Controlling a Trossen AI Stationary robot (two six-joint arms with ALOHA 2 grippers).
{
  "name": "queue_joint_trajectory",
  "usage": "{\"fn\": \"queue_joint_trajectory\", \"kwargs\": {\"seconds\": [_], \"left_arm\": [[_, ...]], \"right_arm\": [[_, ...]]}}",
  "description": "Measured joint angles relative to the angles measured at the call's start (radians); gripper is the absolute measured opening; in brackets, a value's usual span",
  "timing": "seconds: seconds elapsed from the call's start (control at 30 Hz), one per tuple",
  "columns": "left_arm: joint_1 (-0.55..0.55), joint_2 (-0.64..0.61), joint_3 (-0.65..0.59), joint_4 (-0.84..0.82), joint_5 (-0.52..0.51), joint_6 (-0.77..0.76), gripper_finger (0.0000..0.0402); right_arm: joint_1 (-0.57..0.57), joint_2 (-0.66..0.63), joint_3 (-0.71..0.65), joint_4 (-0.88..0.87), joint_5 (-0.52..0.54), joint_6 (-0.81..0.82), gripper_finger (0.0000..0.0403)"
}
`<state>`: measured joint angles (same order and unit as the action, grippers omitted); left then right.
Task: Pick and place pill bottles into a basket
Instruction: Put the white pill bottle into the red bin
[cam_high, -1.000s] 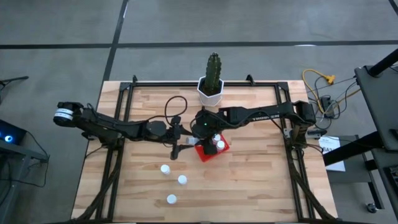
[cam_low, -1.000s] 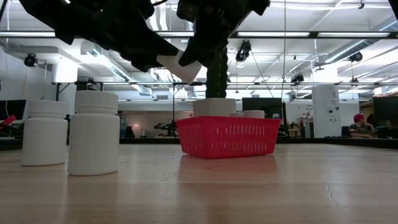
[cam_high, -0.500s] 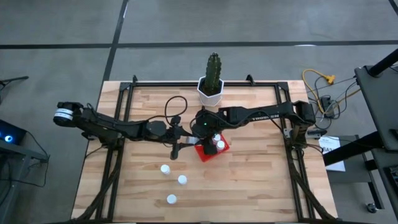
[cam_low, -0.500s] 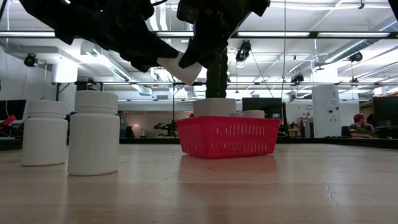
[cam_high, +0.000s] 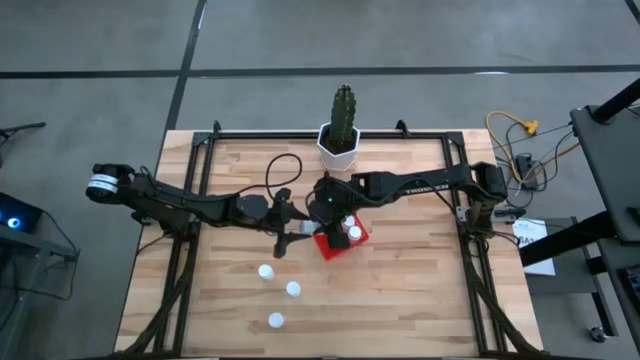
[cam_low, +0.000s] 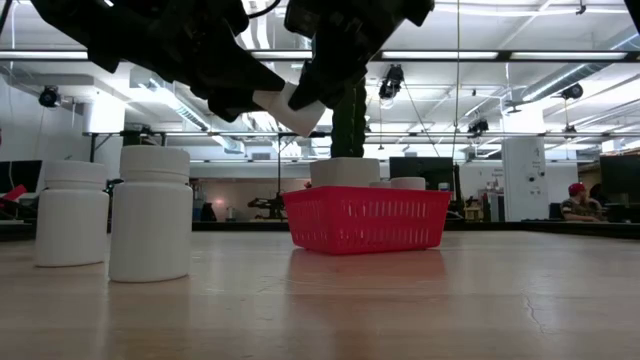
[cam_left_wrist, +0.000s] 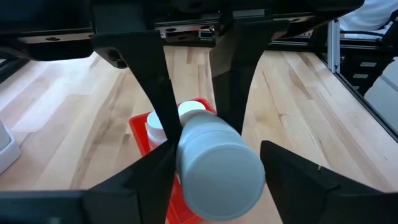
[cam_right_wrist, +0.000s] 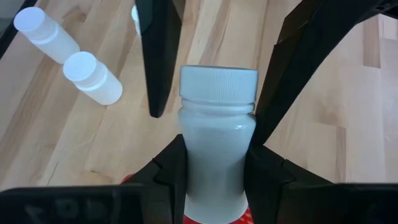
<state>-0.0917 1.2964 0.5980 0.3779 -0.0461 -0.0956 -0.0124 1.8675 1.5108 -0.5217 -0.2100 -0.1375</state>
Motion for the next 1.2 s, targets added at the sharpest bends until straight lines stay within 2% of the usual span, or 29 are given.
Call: {"fn": "queue_joint_trajectory", "kwargs": {"seconds": [0.73,1.07,1.2], "left_arm": [[0.000,0.006,-0.001,-0.013,-0.011,-0.004,0.0227],[0.001,0.008,-0.003,-0.023,-0.014,-0.005,0.0160],[0.001,0.008,0.000,-0.027,-0.014,-0.004,0.0159]], "right_arm": [[0.000,0.000,0.000,0.000,0.000,0.006,0.0105],[0.000,-0.002,0.000,0.008,0.000,0.009,0.0105],[0.000,-0.002,0.000,0.006,0.000,0.010,0.0103]]}}
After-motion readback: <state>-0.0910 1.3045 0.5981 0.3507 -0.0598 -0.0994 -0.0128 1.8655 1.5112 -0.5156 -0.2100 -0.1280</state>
